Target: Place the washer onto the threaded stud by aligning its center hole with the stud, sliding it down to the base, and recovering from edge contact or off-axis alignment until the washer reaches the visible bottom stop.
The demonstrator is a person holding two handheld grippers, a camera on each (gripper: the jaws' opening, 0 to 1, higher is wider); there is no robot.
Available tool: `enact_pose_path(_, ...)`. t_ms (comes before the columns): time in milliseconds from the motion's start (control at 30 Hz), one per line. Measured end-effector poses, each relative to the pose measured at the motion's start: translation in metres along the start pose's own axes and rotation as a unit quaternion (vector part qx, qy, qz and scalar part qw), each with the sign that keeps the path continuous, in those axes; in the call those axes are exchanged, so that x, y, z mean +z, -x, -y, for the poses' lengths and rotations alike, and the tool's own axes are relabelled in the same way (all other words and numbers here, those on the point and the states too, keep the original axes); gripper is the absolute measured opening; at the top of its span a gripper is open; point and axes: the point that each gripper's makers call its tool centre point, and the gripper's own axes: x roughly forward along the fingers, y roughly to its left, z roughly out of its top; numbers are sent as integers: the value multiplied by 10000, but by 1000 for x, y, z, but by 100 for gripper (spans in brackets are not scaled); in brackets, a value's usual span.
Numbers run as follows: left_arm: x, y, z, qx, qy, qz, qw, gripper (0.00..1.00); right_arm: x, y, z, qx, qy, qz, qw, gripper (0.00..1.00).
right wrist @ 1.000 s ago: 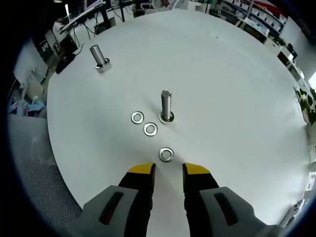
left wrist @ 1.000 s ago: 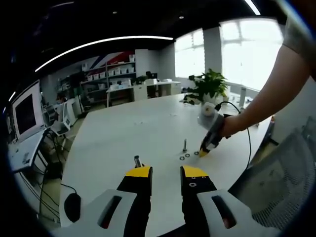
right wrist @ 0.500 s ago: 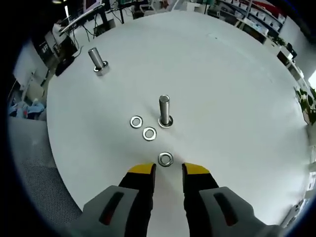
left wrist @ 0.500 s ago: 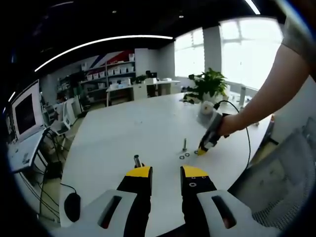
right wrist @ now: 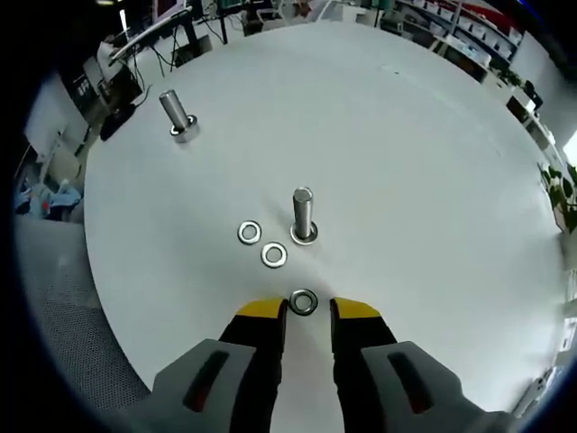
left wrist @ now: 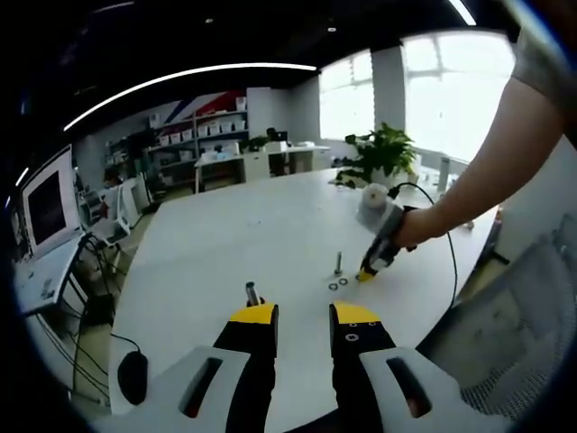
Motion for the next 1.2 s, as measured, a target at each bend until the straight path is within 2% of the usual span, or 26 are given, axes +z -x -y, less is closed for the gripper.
enact_pose_path(500,0,1,-1,39,3,8,10000,20,2,-1,-5,13,148,-46,9999,16)
enact_pose_path(1200,0,1,-3,83,-7,7,10000,20,-3,3,-10,58,32,22,10000,17)
